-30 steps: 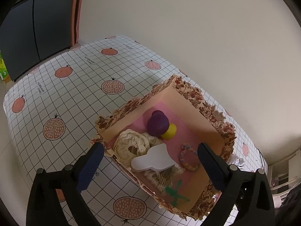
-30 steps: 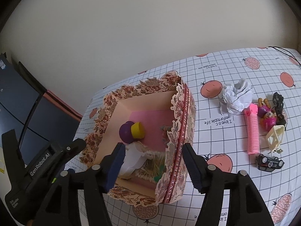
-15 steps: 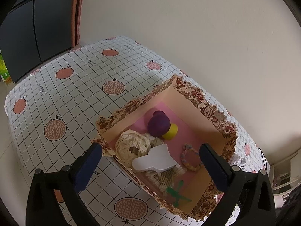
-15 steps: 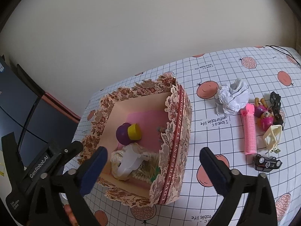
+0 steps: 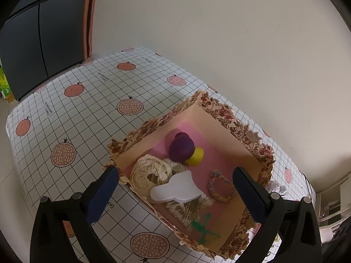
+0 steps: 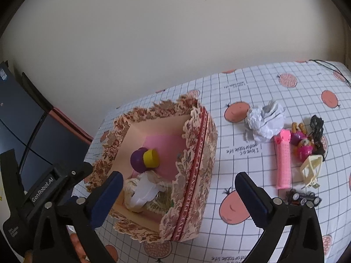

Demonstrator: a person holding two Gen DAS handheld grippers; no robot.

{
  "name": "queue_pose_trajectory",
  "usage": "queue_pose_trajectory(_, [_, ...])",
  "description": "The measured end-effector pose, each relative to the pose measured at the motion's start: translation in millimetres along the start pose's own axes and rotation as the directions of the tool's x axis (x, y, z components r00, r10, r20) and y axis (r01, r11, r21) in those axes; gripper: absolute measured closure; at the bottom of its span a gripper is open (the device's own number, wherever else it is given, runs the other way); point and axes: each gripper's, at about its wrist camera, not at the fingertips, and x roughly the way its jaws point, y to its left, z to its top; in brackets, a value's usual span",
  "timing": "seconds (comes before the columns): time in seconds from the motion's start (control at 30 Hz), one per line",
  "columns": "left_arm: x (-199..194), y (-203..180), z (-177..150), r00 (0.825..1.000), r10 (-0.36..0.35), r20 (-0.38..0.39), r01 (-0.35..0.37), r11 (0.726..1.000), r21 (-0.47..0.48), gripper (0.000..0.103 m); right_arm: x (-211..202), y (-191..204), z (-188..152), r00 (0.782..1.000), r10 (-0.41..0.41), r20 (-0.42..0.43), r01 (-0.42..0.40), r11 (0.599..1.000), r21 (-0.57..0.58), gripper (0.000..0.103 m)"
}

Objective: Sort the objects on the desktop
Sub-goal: 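Move both tools back toward the remaining items on the table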

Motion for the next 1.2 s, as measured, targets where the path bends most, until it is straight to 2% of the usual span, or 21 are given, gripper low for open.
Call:
queue_pose_trajectory(0.27, [-2, -17, -4, 1.000, -0.005, 0.012, 0.004, 0.999, 0.037, 0.000, -11, -21, 13, 0.996, -0.085, 0.035, 0.085, 0.996, 0.001, 0.000])
queue_pose_trajectory(0.57, [-7, -62, -12, 0.999, -0.045, 0.015, 0.043, 0.992, 0.119, 0.000, -43, -82, 45, 0.982, -0.163, 0.091, 0.154, 0.983, 0.096, 0.000])
queue_pose_trajectory(0.83, [-12, -125, -27, 0.988, -0.155, 0.001, 0.151, 0.965, 0.213, 0.000, -72, -133, 66, 0.961, -0.231, 0.152, 0.207, 0.965, 0.159, 0.000])
queue_pose_trajectory(1.03, [-8, -174, -38, 0.978, -0.208, -0.019, 0.205, 0.937, 0.284, 0.000, -80, -170, 68, 0.951, -0.276, 0.136, 0.247, 0.948, 0.201, 0.000])
queue_pose_trajectory(1.2, [6, -209, -49, 0.971, -0.224, -0.084, 0.239, 0.913, 0.330, 0.000, -83, -191, 67, 0.948, -0.293, 0.122, 0.264, 0.941, 0.211, 0.000])
